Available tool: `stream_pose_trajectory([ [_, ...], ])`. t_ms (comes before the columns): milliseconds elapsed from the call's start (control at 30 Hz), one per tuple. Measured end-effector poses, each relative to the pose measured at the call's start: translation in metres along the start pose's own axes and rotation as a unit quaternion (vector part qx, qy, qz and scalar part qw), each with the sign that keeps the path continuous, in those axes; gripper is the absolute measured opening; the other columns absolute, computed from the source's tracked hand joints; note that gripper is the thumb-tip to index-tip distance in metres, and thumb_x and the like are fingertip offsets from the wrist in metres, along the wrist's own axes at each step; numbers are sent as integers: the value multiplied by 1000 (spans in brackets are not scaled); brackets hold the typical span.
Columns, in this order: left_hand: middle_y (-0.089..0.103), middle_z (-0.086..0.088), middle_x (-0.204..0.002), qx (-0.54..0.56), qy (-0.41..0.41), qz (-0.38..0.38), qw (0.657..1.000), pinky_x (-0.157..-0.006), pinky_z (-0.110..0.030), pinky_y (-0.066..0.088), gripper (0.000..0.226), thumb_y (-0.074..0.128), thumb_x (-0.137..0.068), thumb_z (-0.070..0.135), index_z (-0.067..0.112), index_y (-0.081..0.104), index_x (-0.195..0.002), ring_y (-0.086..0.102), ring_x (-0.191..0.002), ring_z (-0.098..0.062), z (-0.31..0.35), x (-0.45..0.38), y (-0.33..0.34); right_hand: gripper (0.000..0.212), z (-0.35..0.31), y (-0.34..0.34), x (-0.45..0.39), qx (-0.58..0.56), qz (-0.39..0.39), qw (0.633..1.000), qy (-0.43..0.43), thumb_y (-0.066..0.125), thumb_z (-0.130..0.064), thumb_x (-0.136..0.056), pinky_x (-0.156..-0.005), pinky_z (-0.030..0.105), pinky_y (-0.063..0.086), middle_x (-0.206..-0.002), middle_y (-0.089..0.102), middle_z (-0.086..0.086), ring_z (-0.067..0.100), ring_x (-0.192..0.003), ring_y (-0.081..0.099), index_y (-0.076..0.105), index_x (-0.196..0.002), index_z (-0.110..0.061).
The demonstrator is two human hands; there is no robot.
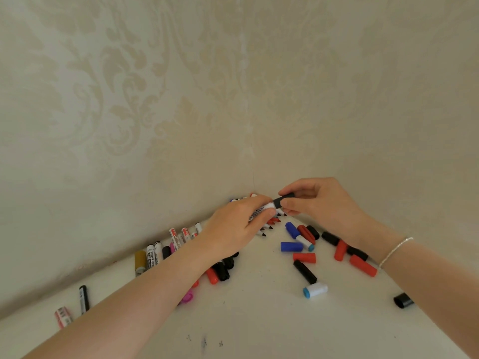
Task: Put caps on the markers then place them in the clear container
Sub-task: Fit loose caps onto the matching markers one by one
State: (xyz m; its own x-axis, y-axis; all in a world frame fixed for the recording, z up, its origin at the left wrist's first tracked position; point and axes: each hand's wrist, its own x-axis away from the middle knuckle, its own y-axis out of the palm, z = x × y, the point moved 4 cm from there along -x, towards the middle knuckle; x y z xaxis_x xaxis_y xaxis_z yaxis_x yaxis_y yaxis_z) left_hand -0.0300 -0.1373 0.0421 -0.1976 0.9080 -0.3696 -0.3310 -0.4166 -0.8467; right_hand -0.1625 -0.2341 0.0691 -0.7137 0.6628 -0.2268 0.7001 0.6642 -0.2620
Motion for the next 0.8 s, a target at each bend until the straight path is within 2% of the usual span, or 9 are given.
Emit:
stream_pose_trajectory([
  [133, 64, 6, -108, -6, 13, -6, 1000, -82, -40, 50, 43, 36, -94, 51, 29, 58, -124, 60, -95, -13, 1, 1, 0, 8, 5, 3, 0, -6, -47, 999, 9, 66, -3, -84, -59, 14, 53, -76, 73, 11, 11, -62, 69, 72, -86, -8],
  [200, 64, 6, -108, -2, 19, -10, 1000, -81, -40, 50, 39, 37, -95, 48, 30, 58, -123, 60, -95, -13, 0, 3, 1, 7, 6, 3, 0, 2, -70, 997, 14, 66, -11, -86, -63, 19, 55, -76, 73, 9, 13, -65, 69, 72, -86, -8],
  [300, 62, 5, -101, 3, 25, -6, 1000, -78, -39, 49, 31, 42, -99, 41, 28, 58, -123, 58, -88, -13, 2, 2, 0, 27, 8, 3, -3, 32, -71, 996, 37, 58, -29, -91, -69, 28, 56, -77, 73, 11, 17, -64, 67, 71, -88, -5],
  [367, 60, 6, -94, 5, 24, 3, 1000, -76, -40, 49, 32, 40, -98, 43, 26, 59, -119, 57, -83, -13, 3, 0, -1, 41, 9, 4, -4, 60, -50, 995, 56, 49, -38, -95, -69, 33, 55, -71, 71, 11, 19, -61, 64, 68, -85, -3],
  [433, 58, 6, -89, 7, 23, 1, 1000, -74, -39, 49, 30, 40, -99, 42, 26, 58, -116, 55, -80, -12, 5, -2, 0, 51, 9, 6, -4, 96, -41, 992, 70, 40, -44, -98, -62, 30, 54, -63, 65, 9, 19, -55, 62, 61, -73, -5],
  [567, 51, 12, -76, 15, 39, 10, 999, -65, -30, 42, 20, 44, -99, 36, 27, 60, -107, 49, -71, -4, 7, -2, 2, 52, 9, 11, -2, 116, -23, 990, 72, 33, -42, -100, -49, 23, 49, -53, 57, 6, 16, -43, 56, 46, -59, -12],
  [800, 54, 10, -79, 16, 43, 23, 999, -68, -37, 48, 34, 37, -94, 45, 28, 60, -111, 49, -71, -7, 5, -4, 3, 53, 8, 13, -5, 134, -22, 989, 56, 33, -41, -101, -48, 23, 41, -44, 43, 1, 14, -36, 46, 39, -55, -13],
])
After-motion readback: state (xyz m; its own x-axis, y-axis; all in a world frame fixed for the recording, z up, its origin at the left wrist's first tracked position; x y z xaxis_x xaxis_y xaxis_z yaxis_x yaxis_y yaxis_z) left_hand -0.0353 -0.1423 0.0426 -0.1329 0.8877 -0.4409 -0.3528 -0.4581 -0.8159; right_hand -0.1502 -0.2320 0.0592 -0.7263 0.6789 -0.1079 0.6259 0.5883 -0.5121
